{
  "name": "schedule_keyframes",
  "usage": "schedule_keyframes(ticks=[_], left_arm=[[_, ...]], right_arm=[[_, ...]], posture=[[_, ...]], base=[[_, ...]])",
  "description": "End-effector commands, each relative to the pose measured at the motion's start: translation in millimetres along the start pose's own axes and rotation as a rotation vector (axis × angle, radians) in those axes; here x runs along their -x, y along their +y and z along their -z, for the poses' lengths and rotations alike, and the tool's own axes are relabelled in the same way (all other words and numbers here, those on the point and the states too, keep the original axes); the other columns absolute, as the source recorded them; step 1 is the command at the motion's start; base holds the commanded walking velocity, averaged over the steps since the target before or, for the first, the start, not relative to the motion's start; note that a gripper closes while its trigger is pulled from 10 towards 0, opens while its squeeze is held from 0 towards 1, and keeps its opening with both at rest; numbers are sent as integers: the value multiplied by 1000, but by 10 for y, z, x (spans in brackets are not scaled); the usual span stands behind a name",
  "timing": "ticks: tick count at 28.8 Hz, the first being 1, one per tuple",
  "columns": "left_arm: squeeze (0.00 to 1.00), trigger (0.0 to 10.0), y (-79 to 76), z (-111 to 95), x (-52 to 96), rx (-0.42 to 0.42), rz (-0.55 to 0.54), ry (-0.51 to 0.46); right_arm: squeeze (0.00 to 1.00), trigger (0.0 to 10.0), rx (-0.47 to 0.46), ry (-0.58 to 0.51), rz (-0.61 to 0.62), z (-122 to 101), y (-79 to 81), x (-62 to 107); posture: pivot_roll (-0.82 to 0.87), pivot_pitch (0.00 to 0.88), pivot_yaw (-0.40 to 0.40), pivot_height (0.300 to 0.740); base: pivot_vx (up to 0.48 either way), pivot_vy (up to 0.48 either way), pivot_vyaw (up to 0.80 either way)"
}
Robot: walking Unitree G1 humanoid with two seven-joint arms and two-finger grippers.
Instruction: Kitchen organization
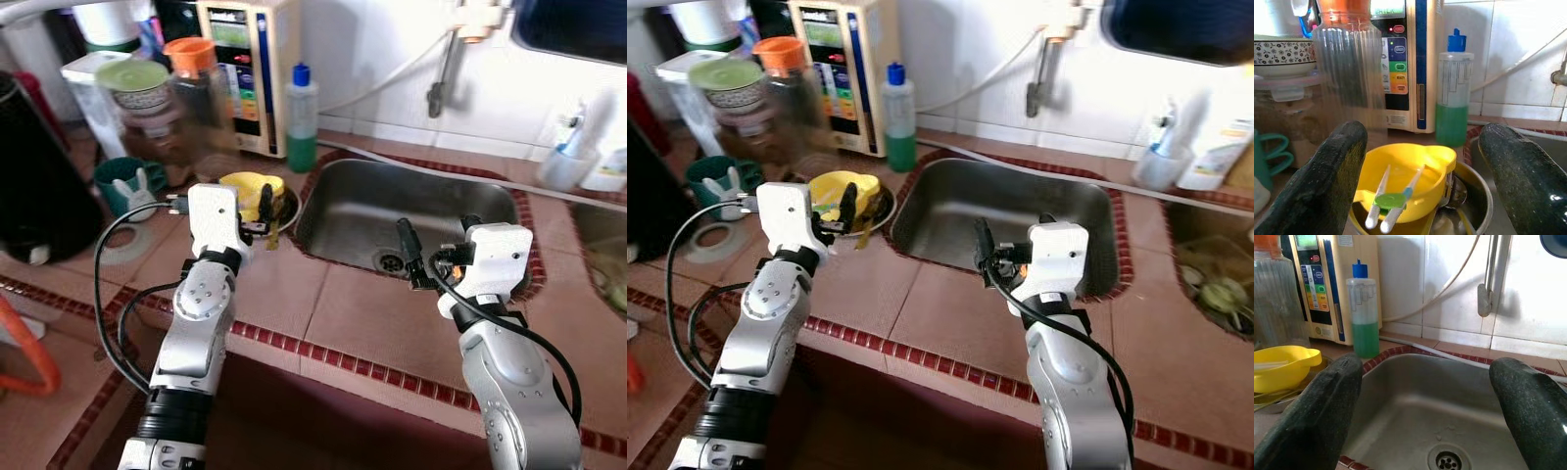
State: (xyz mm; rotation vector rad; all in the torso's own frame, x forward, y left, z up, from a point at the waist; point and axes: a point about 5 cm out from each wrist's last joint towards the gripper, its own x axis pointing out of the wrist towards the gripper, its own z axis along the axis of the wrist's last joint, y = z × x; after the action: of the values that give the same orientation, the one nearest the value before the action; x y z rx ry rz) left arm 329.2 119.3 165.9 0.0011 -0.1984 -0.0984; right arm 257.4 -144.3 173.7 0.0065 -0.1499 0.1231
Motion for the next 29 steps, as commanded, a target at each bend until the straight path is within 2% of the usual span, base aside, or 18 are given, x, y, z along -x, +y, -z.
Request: schedule_keyframes(ticks=[1,6,10,12,15,19,23,27,29], left_arm=[[0,10000,-8,-36,-35,-19,1,-17],[0,10000,38,8,-36,-34,-20,-5],[0,10000,117,119,-40,-65,-44,40],[0,10000,140,139,-48,-61,-53,49],[0,10000,230,232,-87,-5,-103,108],[0,10000,246,280,-120,28,-124,135],[0,10000,194,282,-207,79,-120,148],[0,10000,166,283,-243,102,-114,151],[0,10000,133,308,-260,139,-103,172]], right_arm=[[0,10000,-6,-7,13,-11,-24,-10],[0,10000,-6,-7,11,-13,-25,-4],[0,10000,-65,15,-112,-18,97,36],[0,10000,-66,19,-152,-22,146,55],[0,10000,-73,48,-224,4,252,106],[0,10000,-67,40,-226,4,268,110],[0,10000,-59,41,-229,2,262,113],[0,10000,-57,46,-230,0,252,122],[0,10000,-57,46,-230,-2,258,125]], posture=[[13,0,16,740],[8,0,14,740],[2,0,14,740],[-2,0,13,740],[-9,0,13,740],[-18,0,15,740],[-23,0,19,740],[-26,0,22,740],[-26,0,22,740]], base=[[0,0,0],[0,0,0],[0,0,0],[0,0,0],[0,0,0],[0,0,0],[0,0,0],[0,0,0],[0,0,0]])
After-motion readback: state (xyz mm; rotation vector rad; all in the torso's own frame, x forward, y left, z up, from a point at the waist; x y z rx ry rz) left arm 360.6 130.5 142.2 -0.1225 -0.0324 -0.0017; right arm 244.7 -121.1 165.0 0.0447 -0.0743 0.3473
